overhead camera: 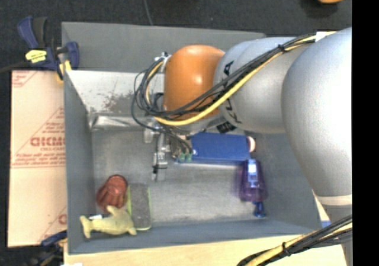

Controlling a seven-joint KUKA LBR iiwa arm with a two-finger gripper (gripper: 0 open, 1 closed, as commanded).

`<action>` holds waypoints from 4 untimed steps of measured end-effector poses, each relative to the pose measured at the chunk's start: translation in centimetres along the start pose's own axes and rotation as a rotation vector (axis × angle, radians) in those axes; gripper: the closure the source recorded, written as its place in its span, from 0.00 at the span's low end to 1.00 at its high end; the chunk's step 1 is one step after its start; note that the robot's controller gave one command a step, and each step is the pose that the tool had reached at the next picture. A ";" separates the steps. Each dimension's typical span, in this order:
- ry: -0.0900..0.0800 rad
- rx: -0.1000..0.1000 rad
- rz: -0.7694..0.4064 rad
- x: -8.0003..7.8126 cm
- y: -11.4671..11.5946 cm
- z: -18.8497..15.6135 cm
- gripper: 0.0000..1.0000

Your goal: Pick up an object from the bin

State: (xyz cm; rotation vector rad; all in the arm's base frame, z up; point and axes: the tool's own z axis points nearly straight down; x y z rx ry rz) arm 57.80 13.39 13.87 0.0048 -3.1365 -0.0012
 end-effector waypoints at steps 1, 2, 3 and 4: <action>-0.008 -0.001 0.003 -0.2 0.0 -0.4 0.00; -0.008 -0.002 0.018 6.3 4.9 2.2 0.00; -0.013 0.000 0.035 7.0 3.7 7.1 0.00; -0.016 -0.002 -0.098 8.8 7.6 6.8 0.00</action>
Offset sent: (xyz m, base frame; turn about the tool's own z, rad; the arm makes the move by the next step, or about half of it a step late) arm -0.0682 0.0542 -0.0224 0.0147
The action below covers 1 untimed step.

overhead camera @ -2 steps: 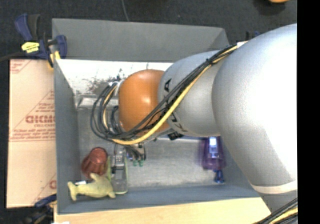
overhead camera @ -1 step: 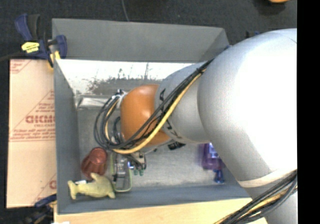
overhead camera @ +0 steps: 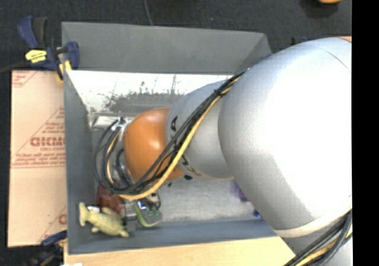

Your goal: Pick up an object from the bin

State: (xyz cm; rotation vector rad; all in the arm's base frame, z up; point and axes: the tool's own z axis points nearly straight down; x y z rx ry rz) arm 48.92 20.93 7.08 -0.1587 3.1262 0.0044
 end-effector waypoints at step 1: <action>-0.009 0.003 0.069 1.1 2.5 -0.1 1.00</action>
Offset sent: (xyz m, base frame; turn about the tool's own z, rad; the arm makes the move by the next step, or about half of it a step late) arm 0.0000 0.0000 0.0000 0.0000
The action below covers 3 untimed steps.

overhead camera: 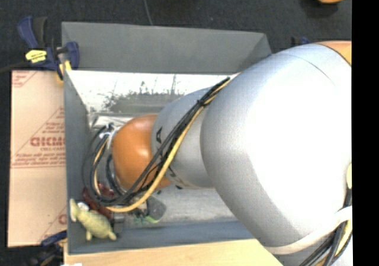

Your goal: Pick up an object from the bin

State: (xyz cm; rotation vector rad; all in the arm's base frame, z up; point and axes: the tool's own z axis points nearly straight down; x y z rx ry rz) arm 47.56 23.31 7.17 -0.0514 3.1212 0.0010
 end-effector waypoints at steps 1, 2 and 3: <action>0.000 0.000 0.004 0.0 0.0 0.0 1.00; 0.000 0.000 0.005 0.0 0.0 0.0 1.00; 0.000 0.000 0.005 0.0 0.0 0.0 1.00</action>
Offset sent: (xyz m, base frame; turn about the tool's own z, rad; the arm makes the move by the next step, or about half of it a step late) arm 0.0000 0.0000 0.0000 0.0000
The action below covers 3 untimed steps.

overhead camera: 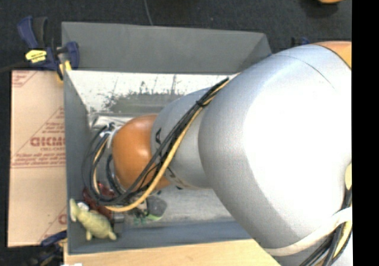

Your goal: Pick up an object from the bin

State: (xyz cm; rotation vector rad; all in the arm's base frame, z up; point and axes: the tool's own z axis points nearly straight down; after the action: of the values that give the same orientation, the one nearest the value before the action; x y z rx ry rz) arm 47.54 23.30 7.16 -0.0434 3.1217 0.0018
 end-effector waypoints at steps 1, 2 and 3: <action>0.000 0.000 0.001 0.0 0.0 0.0 1.00; 0.000 0.000 0.002 0.0 0.0 0.0 1.00; 0.000 0.000 0.003 0.0 0.0 0.0 1.00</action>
Offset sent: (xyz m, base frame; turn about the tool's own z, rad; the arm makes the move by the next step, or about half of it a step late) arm 0.0000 0.0000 0.0000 0.0000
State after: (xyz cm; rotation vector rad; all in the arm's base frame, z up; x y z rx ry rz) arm 47.53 23.30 7.16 -0.0387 3.1218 0.0019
